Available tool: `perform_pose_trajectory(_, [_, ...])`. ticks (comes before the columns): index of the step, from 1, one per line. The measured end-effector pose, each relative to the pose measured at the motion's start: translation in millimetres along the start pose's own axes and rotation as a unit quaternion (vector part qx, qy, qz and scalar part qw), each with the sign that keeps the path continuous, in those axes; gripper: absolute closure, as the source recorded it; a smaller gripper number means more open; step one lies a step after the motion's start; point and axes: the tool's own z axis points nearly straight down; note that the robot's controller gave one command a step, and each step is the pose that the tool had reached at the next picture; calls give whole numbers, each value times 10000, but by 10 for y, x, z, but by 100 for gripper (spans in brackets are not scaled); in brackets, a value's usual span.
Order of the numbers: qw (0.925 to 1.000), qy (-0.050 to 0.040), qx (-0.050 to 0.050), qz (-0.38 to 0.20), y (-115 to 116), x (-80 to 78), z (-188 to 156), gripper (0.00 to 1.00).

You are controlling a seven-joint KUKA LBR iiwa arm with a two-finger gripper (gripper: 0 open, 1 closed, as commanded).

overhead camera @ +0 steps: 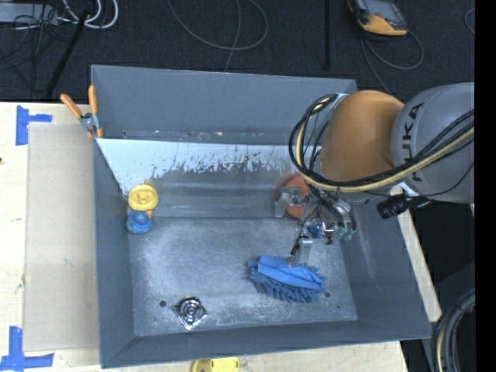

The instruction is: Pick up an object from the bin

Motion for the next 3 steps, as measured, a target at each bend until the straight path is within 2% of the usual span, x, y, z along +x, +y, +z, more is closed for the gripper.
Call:
perform_pose_trajectory(1, [10000, -32, 1, -2, 0, -12, -47, 0])
perform_pose_trajectory(2, [9996, -25, -4, 276, -127, 514, 71, 0])
perform_pose_trajectory(3, [9997, -19, -1, 262, -108, 632, 336, 0])
